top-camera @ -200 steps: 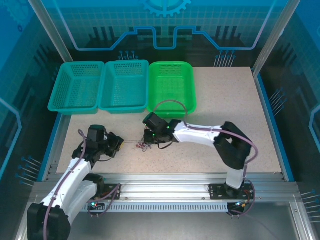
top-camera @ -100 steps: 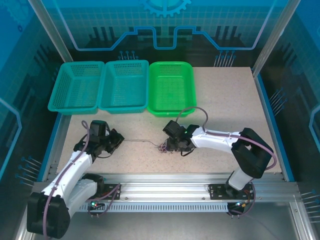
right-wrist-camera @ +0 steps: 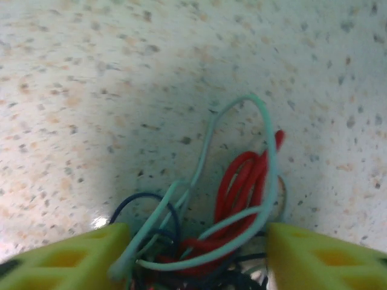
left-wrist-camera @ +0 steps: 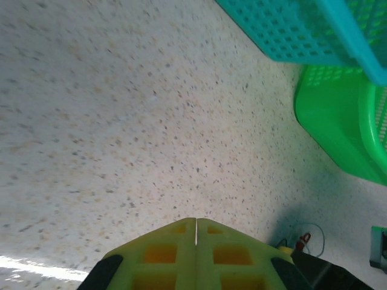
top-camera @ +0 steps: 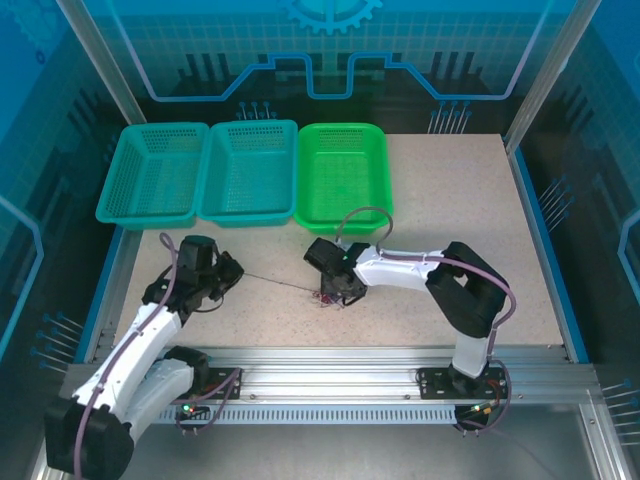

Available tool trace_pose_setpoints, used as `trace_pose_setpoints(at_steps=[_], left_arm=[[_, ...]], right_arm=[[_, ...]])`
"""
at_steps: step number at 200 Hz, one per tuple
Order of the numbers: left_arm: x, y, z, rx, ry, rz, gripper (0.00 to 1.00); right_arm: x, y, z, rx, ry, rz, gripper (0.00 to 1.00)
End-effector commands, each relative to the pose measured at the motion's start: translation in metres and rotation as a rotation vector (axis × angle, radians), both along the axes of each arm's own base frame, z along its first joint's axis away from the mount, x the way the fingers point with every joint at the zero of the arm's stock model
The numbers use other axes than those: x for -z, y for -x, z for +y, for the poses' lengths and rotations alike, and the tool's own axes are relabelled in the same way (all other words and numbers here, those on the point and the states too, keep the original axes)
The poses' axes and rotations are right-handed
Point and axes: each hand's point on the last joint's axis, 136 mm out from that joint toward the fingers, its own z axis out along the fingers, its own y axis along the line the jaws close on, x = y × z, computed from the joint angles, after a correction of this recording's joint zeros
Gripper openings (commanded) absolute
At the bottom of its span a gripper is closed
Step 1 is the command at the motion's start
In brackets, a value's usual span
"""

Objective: Untangle the cables

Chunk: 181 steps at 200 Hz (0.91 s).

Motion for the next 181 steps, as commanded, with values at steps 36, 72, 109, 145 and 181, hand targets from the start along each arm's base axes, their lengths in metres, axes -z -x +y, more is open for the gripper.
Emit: trace_pose_setpoints(at_steps=[36, 72, 109, 145, 181], left_arm=[[-0.013, 0.033, 0.077, -0.295, -0.221, 0.081, 0.0], [-0.005, 0.017, 0.06, -0.184, -0.15, 0.059, 0.0], [-0.005, -0.009, -0.011, 0.12, 0.069, -0.135, 0.0], [-0.032, -0.012, -0.04, 0.32, 0.037, -0.329, 0.41], [-0.096, 0.0, -0.095, 0.668, -0.031, -0.659, 0.59]], right_arm=[[-0.006, 0.014, -0.112, 0.25, 0.081, -0.026, 0.2], [-0.024, 0.0, -0.148, 0.286, -0.027, -0.11, 0.1], [-0.054, -0.018, -0.12, 0.098, -0.073, -0.178, 0.01], [-0.084, -0.029, -0.11, -0.025, -0.078, -0.251, 0.0], [-0.125, -0.034, -0.089, -0.181, -0.14, -0.315, 0.0]])
